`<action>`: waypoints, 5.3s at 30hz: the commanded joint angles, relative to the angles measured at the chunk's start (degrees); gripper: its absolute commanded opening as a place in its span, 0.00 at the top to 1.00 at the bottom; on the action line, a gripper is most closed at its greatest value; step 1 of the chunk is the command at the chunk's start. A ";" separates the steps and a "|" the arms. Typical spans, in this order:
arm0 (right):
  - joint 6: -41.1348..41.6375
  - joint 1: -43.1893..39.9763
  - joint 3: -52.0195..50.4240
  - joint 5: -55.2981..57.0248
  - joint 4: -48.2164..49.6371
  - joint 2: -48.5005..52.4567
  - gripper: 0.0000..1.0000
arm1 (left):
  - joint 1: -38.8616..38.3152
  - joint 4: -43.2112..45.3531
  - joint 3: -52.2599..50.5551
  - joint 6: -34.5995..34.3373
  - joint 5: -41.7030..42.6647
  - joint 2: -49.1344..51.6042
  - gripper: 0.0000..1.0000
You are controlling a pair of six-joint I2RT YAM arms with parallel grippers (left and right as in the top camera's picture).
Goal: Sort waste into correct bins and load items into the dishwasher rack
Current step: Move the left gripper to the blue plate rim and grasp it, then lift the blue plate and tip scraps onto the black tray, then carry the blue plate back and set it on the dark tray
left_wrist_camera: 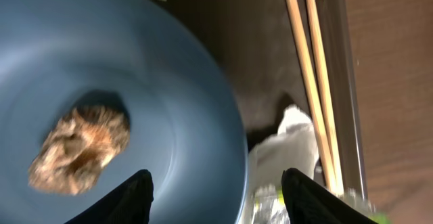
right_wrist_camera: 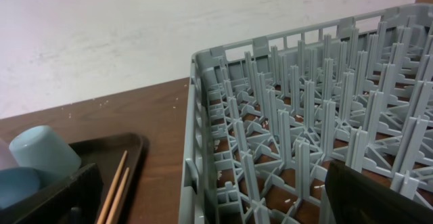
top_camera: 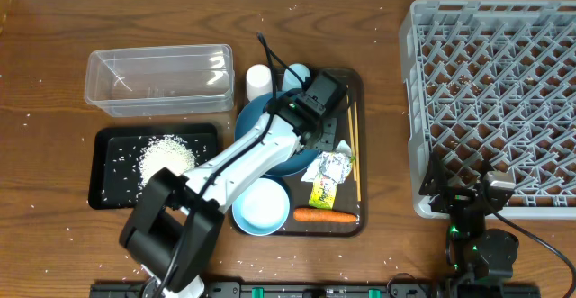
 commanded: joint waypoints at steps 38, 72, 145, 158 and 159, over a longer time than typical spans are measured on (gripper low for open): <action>-0.33 -0.96 -0.09 0.20 -0.24 -0.20 0.01 | -4.20 4.59 0.83 -2.16 -13.99 10.29 0.66; -0.33 -0.96 -0.09 0.20 -0.24 -0.20 0.01 | -1.79 -6.60 0.85 -13.51 -10.60 -16.44 0.94; -0.33 -0.96 -0.09 0.20 -0.24 -0.20 0.01 | 34.23 2.78 -17.79 -4.31 31.26 -54.45 0.94; -0.33 -0.96 -0.09 0.20 -0.24 -0.20 0.01 | 0.52 9.44 -17.81 -3.65 -3.98 -36.89 0.94; -0.33 -0.96 -0.09 0.20 -0.24 -0.20 0.01 | -0.46 10.43 -17.81 -3.63 -4.68 -35.23 0.94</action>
